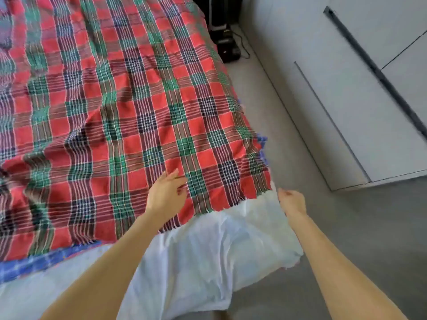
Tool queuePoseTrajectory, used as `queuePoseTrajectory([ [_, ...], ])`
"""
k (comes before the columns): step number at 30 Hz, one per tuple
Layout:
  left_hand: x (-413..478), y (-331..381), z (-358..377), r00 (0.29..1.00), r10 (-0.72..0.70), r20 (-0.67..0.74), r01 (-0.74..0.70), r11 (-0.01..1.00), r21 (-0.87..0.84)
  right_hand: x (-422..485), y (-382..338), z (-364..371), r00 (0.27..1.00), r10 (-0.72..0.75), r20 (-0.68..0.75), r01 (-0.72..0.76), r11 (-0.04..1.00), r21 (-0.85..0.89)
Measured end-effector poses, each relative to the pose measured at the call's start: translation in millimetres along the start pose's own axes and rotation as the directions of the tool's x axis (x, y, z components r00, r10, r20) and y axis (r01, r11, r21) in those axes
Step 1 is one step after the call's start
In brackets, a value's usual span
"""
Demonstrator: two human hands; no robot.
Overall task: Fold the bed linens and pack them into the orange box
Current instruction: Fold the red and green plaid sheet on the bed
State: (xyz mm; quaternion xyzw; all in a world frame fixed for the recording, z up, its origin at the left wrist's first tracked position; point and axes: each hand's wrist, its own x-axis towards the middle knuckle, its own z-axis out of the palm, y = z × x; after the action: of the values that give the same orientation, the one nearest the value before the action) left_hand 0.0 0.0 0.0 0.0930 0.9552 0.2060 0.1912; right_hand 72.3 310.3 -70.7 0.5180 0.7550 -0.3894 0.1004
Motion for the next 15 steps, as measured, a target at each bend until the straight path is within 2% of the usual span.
queuePoseTrajectory([
  [4,27,-5,65,0.946,-0.069,0.318,-0.018,0.965,0.262,39,-4,25,0.987,0.077,0.141,-0.072,0.997,-0.039],
  [7,34,-20,100,0.912,-0.096,0.399,-0.07,0.922,0.381,63,0,42,0.981,0.086,0.177,-0.071,0.994,-0.087],
  [10,35,-27,109,0.904,-0.09,0.419,-0.105,0.901,0.42,75,1,46,0.975,0.076,0.209,-0.106,0.985,0.137],
  [12,37,-28,104,0.89,-0.083,0.449,-0.127,0.9,0.418,78,5,46,0.985,0.032,0.17,-0.063,0.982,0.178],
  [15,48,-27,94,0.866,-0.079,0.494,-0.127,0.92,0.37,64,-4,39,0.996,-0.083,-0.021,0.085,0.988,0.13],
])
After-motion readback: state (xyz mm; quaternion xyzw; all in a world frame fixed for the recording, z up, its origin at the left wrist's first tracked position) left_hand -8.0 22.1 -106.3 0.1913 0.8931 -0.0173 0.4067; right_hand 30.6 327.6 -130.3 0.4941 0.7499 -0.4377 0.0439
